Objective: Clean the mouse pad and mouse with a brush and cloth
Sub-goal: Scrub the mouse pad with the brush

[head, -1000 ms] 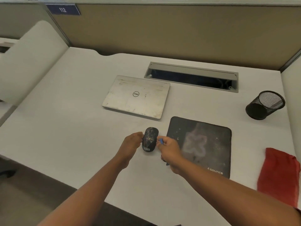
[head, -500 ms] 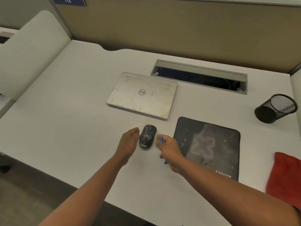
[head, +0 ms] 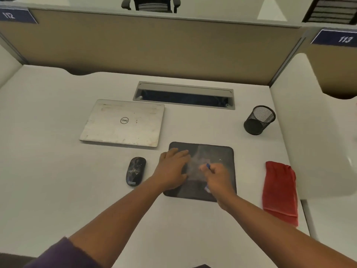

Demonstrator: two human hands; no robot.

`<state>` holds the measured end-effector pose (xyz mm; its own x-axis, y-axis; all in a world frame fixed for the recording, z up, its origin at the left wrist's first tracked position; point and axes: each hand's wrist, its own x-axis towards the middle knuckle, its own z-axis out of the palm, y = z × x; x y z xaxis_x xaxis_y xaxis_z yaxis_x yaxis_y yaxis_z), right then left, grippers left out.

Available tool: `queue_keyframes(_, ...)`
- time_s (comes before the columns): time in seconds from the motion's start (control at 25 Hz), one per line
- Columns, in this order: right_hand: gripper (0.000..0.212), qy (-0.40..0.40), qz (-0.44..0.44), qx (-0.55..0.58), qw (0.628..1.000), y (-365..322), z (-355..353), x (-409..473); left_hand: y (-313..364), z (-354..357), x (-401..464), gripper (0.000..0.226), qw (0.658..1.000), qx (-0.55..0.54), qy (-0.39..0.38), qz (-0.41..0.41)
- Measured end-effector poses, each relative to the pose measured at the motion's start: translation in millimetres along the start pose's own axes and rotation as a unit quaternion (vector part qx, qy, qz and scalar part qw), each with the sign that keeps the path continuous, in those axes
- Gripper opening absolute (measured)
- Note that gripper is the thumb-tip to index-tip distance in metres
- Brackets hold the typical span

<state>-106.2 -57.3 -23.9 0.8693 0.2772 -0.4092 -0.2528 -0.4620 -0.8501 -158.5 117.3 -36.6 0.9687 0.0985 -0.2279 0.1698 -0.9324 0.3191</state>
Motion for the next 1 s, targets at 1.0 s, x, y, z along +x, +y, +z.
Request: queue_keyframes(1.0,0.027,-0.074,-0.240,-0.234,0.939,-8,-62,119,49,-3,70,0.039,0.952,0.233,-0.193,-0.044)
